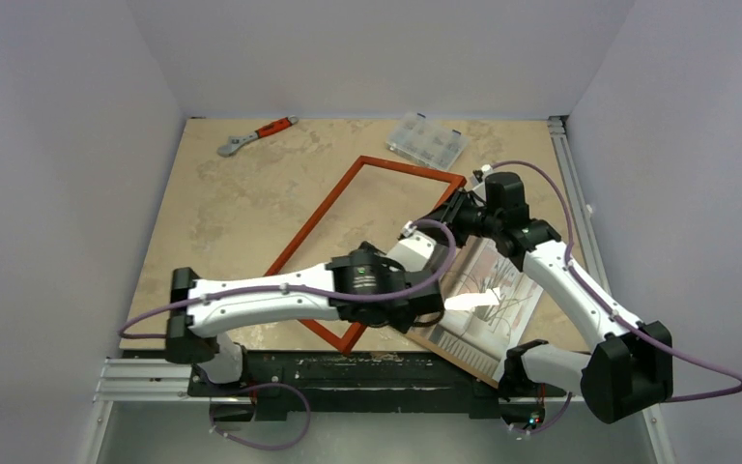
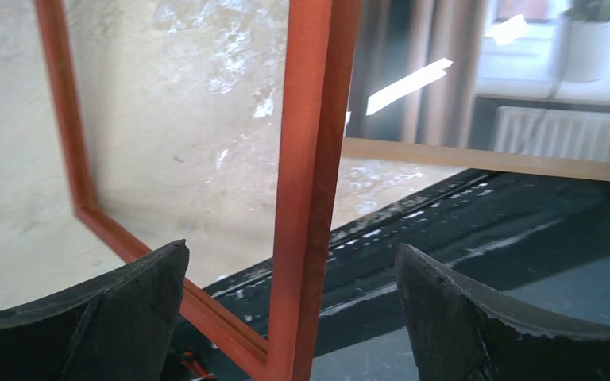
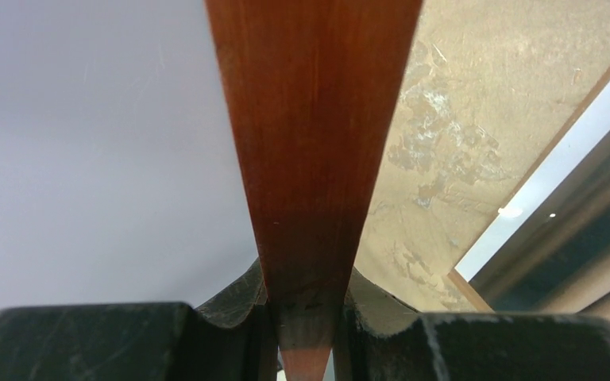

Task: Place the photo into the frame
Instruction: Turn over the photo frame at the center of the board.

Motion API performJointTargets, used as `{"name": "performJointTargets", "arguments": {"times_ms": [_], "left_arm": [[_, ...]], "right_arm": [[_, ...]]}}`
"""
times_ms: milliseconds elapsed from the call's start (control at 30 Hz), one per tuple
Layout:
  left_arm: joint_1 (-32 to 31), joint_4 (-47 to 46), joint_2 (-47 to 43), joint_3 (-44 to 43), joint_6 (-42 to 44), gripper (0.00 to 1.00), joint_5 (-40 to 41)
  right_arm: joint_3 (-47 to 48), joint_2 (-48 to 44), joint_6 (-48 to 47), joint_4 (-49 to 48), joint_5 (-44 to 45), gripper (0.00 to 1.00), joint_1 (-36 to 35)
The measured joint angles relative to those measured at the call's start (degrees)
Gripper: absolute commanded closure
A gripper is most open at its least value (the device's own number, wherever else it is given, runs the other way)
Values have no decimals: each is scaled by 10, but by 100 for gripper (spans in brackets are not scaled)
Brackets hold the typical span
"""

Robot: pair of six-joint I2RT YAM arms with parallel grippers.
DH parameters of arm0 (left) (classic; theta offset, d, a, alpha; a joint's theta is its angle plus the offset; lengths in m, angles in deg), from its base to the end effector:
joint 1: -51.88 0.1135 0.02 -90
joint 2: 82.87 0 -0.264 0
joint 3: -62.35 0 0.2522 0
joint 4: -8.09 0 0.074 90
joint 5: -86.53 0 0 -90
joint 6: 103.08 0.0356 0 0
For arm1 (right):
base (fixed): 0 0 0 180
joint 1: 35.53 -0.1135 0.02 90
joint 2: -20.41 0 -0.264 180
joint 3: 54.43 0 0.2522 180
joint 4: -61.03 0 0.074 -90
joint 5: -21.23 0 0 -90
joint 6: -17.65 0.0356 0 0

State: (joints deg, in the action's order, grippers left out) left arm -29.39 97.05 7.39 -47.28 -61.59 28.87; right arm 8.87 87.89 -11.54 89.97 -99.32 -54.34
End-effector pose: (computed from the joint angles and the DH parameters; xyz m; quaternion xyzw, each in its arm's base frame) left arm 0.0637 -0.2891 0.3636 0.2192 0.9208 -0.0378 0.3204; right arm 0.2385 0.1003 0.2818 0.1869 0.8369 0.4721 0.2046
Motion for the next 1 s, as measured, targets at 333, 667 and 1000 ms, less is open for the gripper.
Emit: {"name": "performJointTargets", "arguments": {"times_ms": [333,667,1000], "left_arm": [[-43,116,161,-92,-45,19,98],[-43,134,170,-115,-94,51,163],[-44,133,178,-115,-95,47,176]], "right_arm": [[38,-16,2,78,11,100,0],[38,-24,-2,92,8,94,0],[37,-26,-9,79,-7,93,0]]}}
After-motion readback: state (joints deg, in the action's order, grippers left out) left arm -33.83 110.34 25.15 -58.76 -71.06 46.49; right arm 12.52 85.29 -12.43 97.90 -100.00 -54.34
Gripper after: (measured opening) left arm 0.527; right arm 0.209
